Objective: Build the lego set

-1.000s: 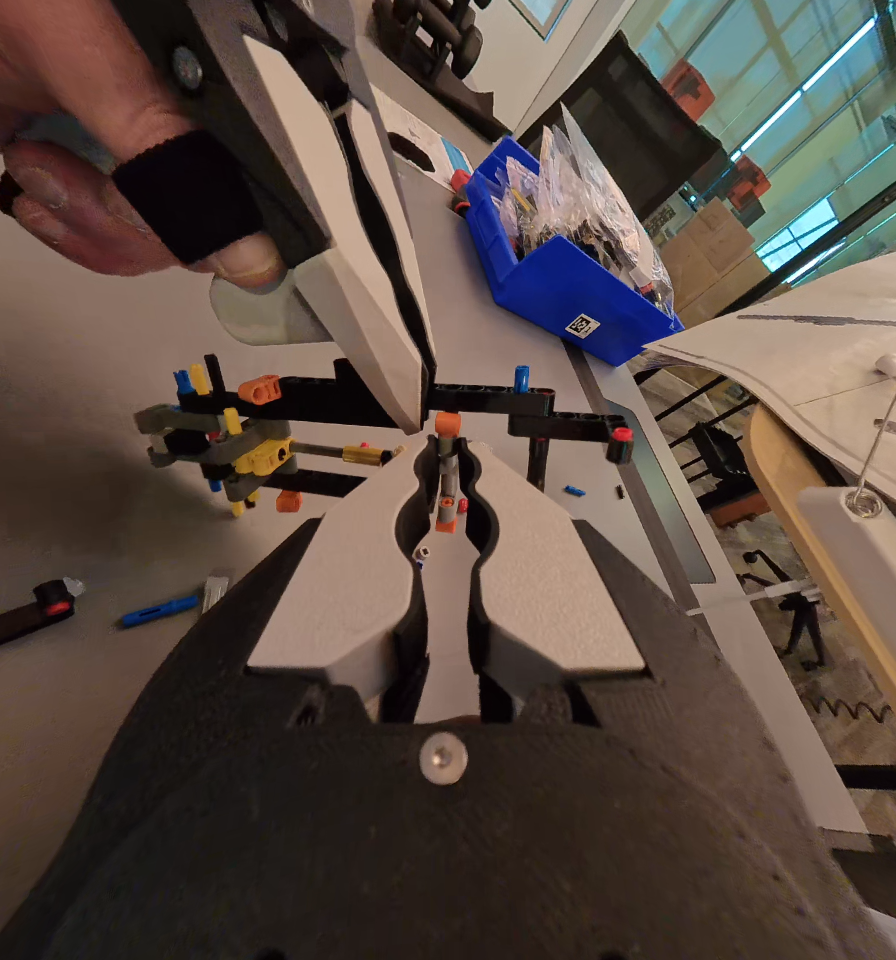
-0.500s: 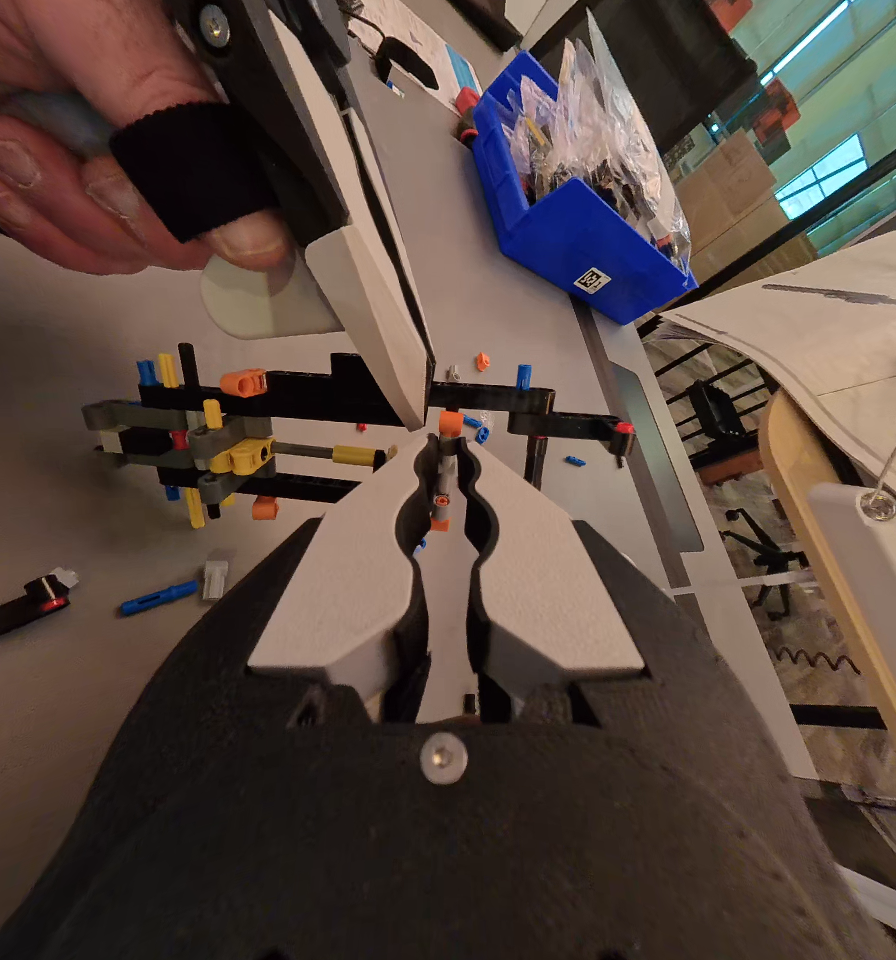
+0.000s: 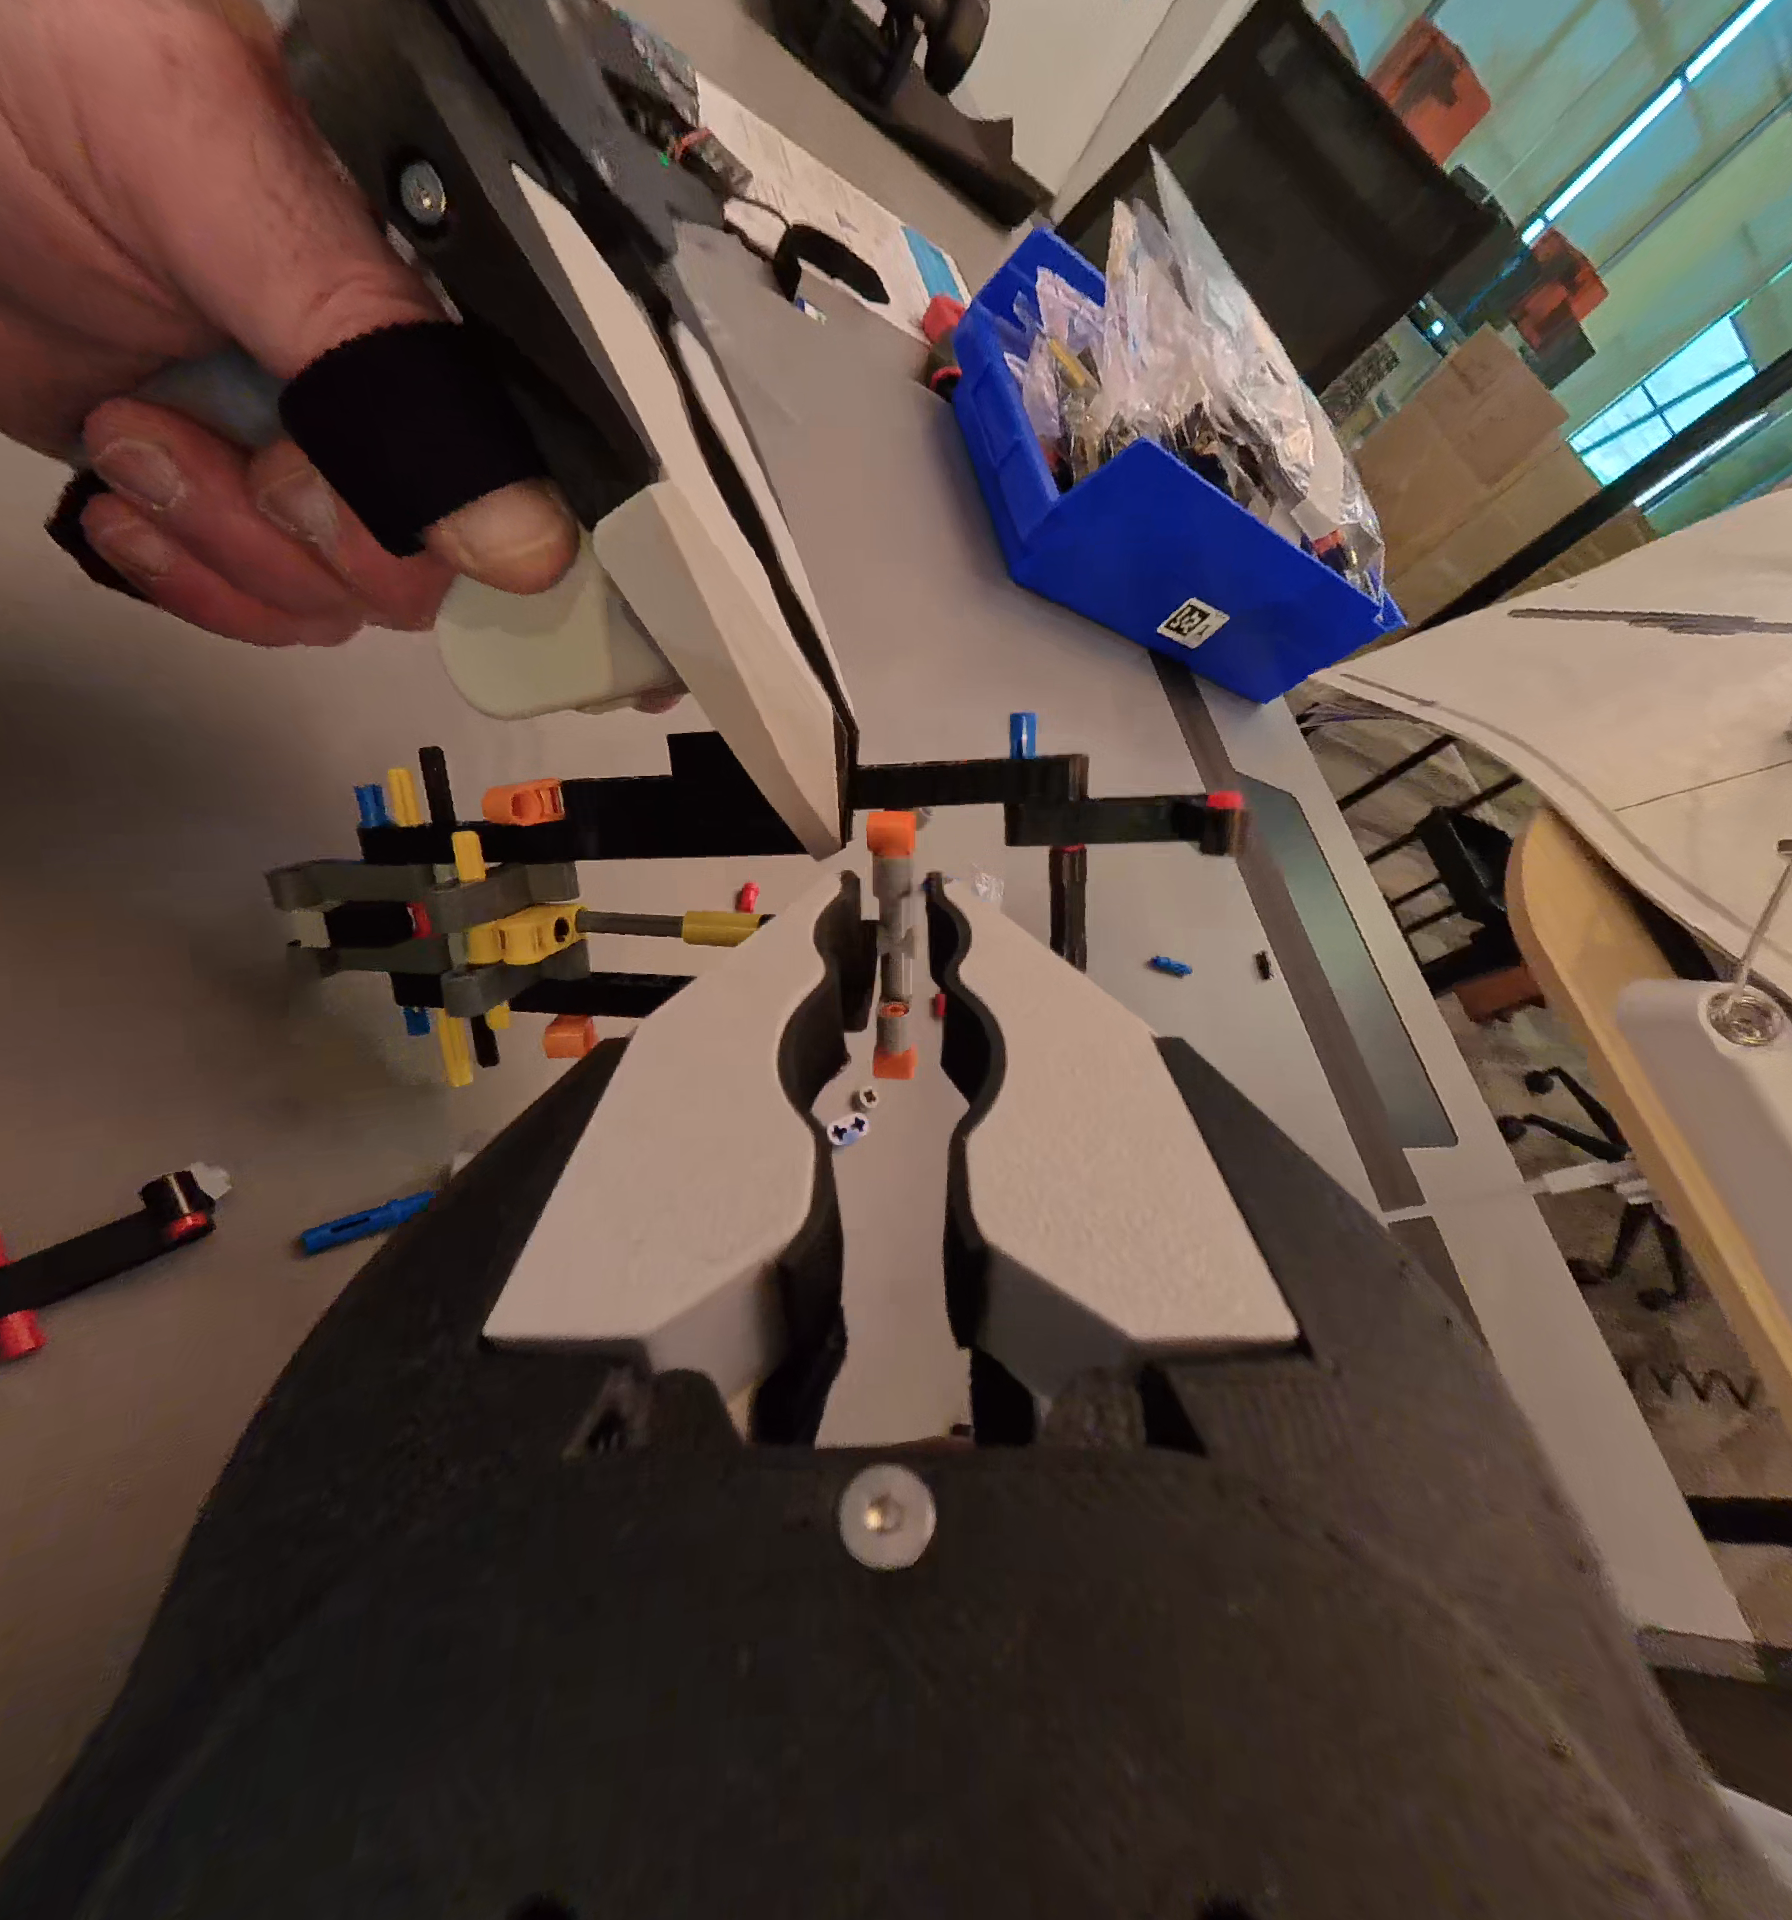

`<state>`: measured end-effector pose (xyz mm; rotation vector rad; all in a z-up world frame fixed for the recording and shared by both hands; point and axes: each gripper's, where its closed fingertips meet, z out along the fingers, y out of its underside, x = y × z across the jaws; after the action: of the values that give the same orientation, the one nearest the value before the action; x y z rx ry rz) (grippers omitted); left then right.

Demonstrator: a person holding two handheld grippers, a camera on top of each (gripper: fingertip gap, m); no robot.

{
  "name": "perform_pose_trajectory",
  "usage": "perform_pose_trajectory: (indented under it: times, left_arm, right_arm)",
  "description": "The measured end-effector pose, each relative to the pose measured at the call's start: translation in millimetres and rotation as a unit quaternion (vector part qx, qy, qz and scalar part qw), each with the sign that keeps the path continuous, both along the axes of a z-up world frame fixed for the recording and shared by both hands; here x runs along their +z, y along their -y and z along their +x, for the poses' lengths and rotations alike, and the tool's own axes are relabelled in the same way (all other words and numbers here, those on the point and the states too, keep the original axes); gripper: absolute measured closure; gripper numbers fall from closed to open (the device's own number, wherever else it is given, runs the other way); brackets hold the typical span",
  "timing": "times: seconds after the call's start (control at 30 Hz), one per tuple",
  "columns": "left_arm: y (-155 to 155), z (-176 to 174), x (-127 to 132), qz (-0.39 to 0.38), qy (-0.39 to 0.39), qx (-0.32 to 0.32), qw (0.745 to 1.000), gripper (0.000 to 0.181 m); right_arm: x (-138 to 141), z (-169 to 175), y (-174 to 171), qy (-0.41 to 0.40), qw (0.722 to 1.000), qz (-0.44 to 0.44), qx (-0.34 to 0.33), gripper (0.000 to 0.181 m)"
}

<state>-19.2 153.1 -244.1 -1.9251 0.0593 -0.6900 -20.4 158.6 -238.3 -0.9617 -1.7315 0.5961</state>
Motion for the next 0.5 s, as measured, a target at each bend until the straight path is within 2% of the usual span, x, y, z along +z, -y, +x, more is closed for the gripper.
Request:
perform_pose_trajectory:
  times: [0.07,0.2,0.3,0.37,0.43,0.5]
  left_arm:
    - [2,-1,5,0.019,0.017,-0.005,1.0,0.176]
    - [5,-1,14,0.048,0.045,-0.019,0.998,0.176]
    - [8,2,23,0.075,0.073,-0.04,0.994,0.176]
    - [11,5,30,0.094,0.091,-0.058,0.99,0.176]
    - [15,11,36,0.108,0.106,-0.082,0.985,0.176]
    - [18,16,38,0.116,0.108,-0.101,0.982,0.176]
  right_arm:
    - [9,3,-1,-0.015,1.0,-0.014,0.008,0.169]
    - [26,11,-4,-0.045,0.993,-0.097,0.04,0.167]
    - [27,15,-7,-0.045,0.985,-0.158,0.059,0.166]
    - [30,19,-6,-0.044,0.968,-0.23,0.086,0.163]
    - [34,23,-1,-0.034,0.939,-0.32,0.124,0.16]
    - [40,26,4,-0.043,0.914,-0.374,0.153,0.158]
